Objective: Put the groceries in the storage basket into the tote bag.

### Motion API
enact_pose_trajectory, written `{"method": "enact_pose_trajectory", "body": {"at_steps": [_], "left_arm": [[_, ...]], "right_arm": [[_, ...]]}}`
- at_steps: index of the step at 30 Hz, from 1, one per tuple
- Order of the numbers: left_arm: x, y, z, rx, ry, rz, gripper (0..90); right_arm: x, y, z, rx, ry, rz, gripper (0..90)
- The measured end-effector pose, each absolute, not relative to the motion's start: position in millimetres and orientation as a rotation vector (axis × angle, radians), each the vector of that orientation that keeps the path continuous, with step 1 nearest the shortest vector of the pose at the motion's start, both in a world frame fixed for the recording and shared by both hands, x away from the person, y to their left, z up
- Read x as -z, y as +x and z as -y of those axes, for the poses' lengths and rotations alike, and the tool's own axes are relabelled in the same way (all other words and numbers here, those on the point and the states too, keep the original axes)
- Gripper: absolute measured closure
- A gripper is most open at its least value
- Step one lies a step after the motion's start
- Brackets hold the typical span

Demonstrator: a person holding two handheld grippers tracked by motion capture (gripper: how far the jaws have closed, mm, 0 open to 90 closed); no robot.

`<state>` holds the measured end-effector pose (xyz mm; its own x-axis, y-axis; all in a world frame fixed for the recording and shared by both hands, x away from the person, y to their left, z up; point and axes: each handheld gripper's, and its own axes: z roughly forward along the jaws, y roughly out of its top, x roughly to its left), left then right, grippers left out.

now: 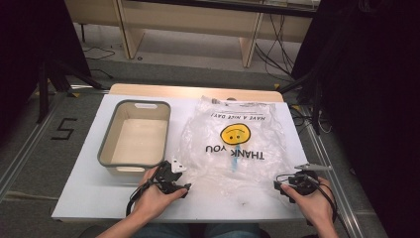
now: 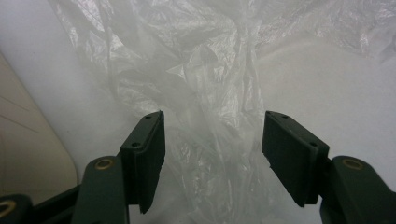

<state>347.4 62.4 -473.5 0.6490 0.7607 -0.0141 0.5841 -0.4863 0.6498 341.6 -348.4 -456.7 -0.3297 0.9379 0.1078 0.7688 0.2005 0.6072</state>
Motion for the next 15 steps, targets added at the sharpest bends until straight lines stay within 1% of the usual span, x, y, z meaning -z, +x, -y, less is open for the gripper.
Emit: {"method": "enact_pose_trajectory", "body": {"at_steps": [15], "left_arm": [[472.1, 347.6, -63.7, -0.367, 2.231, -1.028, 37.3]], "right_arm": [[452.5, 338.9, 347.7, -0.884, 1.587, -2.158, 34.9]]}}
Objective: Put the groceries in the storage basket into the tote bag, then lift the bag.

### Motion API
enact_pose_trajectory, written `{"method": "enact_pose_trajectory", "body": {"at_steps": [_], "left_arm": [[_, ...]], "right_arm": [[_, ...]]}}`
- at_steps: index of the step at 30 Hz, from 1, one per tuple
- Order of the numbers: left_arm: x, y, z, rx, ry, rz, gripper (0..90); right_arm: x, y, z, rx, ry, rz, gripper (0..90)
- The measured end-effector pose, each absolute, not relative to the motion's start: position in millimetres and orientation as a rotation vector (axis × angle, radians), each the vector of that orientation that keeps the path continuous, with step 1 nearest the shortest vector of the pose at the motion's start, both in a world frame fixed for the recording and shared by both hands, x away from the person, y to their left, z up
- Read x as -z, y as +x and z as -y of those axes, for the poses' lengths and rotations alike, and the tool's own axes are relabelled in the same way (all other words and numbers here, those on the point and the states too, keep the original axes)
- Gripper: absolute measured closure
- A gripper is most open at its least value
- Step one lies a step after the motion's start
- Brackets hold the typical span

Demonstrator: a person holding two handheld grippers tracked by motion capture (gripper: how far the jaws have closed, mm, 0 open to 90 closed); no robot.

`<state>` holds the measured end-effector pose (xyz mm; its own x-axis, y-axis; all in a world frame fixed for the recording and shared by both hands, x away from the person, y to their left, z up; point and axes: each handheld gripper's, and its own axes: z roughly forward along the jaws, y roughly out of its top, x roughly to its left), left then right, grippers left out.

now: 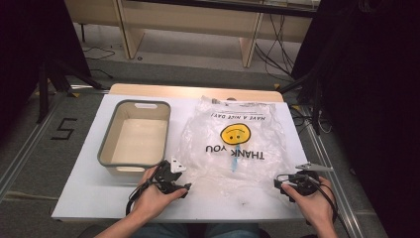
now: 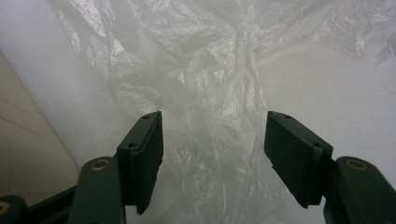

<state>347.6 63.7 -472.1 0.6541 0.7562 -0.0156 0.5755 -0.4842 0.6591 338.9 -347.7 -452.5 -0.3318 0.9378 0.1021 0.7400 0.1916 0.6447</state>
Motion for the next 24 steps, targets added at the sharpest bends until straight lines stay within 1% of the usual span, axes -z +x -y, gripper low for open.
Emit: {"method": "enact_pose_trajectory", "body": {"at_steps": [10, 24], "left_arm": [[472.2, 348.7, -62.8, -0.377, 2.228, -1.029, 37.4], [474.6, 351.4, -62.0, -0.353, 2.240, -1.059, 38.1]], "right_arm": [[454.2, 338.4, 348.0, -0.874, 1.600, -2.167, 35.1], [453.3, 337.2, 351.8, -0.871, 1.619, -2.185, 35.0]]}}
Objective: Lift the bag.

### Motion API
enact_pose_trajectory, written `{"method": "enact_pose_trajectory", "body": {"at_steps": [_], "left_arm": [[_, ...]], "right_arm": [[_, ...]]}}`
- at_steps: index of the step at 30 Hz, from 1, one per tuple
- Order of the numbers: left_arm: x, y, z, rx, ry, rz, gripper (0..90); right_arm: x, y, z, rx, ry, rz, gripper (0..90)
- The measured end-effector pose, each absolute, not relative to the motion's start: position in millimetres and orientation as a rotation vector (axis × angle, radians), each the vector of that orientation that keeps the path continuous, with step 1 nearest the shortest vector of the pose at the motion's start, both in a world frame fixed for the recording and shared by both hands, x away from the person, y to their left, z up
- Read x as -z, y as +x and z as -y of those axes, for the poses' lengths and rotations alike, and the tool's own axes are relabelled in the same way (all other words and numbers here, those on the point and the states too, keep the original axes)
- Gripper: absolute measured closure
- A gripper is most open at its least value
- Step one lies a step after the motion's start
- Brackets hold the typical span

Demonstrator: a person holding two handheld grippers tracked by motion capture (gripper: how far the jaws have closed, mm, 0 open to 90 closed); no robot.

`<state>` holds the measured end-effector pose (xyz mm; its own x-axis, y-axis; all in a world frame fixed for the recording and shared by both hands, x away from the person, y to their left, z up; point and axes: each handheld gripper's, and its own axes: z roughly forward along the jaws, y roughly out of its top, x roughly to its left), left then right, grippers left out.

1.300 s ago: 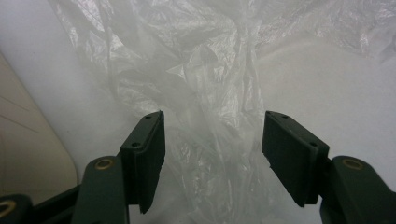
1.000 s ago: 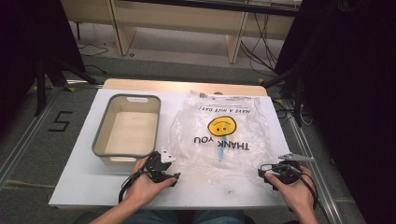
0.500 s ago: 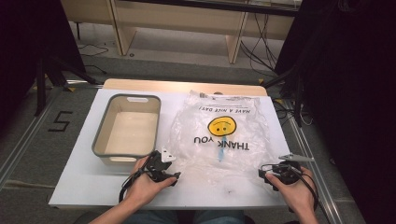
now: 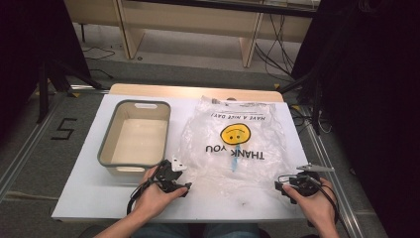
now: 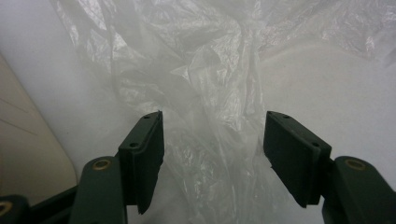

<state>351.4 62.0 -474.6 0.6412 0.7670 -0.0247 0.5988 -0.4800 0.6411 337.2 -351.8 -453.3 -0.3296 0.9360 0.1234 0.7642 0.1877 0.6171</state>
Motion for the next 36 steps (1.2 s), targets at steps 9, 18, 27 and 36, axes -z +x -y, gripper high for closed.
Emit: {"method": "enact_pose_trajectory", "body": {"at_steps": [9, 18, 27, 36], "left_arm": [[479, 354, -60, -0.328, 2.246, -1.105, 38.0], [482, 356, -63, -0.296, 2.261, -1.119, 38.1], [482, 354, -59, -0.325, 2.283, -1.113, 37.9], [481, 352, -55, -0.339, 2.293, -1.128, 45.8]], "right_arm": [[458, 335, 356, -0.834, 1.643, -2.237, 34.4], [454, 331, 352, -0.786, 1.597, -2.236, 34.7], [457, 330, 355, -0.740, 1.641, -2.222, 33.4], [463, 329, 350, -0.633, 1.655, -2.287, 32.9]]}}
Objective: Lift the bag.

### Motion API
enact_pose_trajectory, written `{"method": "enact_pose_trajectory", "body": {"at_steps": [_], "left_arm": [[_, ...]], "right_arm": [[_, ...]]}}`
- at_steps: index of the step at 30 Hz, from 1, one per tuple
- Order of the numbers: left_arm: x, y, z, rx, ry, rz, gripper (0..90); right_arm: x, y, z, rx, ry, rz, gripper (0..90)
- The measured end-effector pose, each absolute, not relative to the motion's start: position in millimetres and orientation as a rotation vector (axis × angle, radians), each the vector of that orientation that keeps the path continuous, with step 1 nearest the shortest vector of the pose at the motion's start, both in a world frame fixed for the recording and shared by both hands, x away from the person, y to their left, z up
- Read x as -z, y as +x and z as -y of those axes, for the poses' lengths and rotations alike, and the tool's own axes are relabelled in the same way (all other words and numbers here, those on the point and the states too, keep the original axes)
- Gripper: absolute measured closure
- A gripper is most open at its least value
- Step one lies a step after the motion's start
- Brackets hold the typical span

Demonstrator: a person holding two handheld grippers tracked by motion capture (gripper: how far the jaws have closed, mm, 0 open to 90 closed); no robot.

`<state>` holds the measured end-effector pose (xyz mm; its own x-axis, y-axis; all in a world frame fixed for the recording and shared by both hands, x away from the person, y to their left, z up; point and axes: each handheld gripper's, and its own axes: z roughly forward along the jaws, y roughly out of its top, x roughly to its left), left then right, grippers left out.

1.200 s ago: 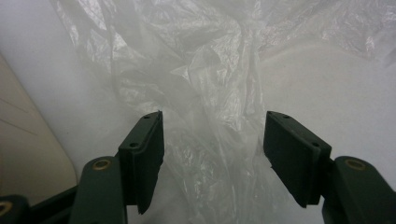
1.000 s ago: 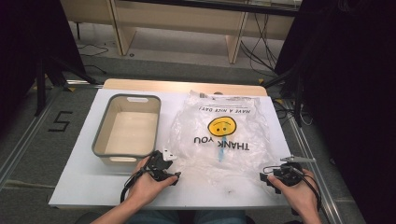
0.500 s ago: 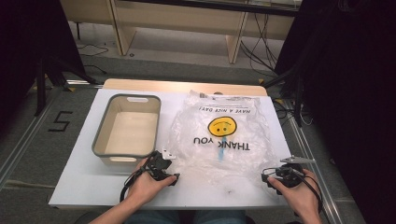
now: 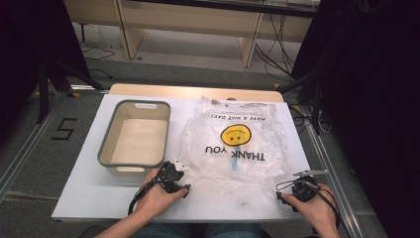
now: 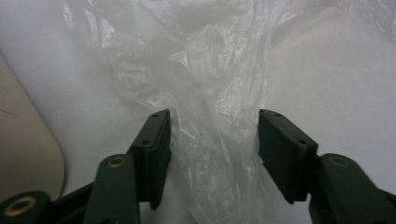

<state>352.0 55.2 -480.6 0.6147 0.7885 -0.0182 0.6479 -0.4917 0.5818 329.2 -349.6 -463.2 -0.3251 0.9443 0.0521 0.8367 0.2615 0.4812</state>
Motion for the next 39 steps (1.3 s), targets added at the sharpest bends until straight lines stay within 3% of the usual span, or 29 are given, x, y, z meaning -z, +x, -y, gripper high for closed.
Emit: {"method": "enact_pose_trajectory", "body": {"at_steps": [11, 12, 14, 22, 29, 39], "left_arm": [[476, 351, -45, -0.322, 2.345, -1.108, 69.7], [476, 350, -44, -0.319, 2.349, -1.104, 72.4], [476, 349, -41, -0.333, 2.362, -1.086, 76.2], [477, 347, -40, -0.336, 2.384, -1.007, 86.6], [478, 349, -47, -0.307, 2.370, -0.934, 89.0], [459, 342, -55, -0.377, 2.280, -0.821, 89.1]], "right_arm": [[462, 328, 339, -0.506, 1.557, -2.338, 50.4], [462, 328, 339, -0.498, 1.549, -2.346, 53.2], [460, 329, 337, -0.510, 1.529, -2.378, 67.8], [459, 331, 331, -0.491, 1.491, -2.440, 85.3], [460, 332, 338, -0.581, 1.542, -2.438, 89.9], [458, 333, 342, -0.652, 1.576, -2.399, 90.0]]}}
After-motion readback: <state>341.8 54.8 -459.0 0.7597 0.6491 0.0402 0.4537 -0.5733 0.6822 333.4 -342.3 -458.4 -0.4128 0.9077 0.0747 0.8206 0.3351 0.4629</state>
